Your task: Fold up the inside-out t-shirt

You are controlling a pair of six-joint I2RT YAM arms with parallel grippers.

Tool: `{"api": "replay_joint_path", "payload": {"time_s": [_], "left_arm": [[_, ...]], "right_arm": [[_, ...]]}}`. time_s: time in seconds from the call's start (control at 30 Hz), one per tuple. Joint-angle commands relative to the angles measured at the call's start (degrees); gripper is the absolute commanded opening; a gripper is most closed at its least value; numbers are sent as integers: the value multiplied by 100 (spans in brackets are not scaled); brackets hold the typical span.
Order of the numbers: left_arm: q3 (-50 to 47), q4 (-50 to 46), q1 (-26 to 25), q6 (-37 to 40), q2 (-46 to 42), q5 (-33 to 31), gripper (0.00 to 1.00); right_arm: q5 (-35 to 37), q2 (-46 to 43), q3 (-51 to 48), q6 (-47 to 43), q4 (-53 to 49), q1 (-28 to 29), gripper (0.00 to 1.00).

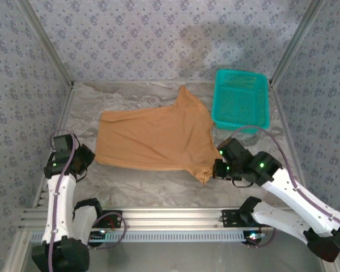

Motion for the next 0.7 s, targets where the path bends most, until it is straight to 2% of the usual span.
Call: {"api": "replay_joint_path", "payload": {"time_s": [0.0,0.23,0.5,0.67], "left_arm": [[310,226,-12,105,381,-1,0],[728,1288,-179,113,2094,-26,0],[1531,1759,-208,269,4122,-68,0],[1948,1727,-229,348,4707,-79,0]], "right_arm": [[70,681,459,-807,129,-590,0],[-87,2747,1651,-1877,1028,-1526,0],[-302,4604,2880,-2283,1123,-1940,0],[-385,5342,3491,-2408,1042,-2087,0]]}}
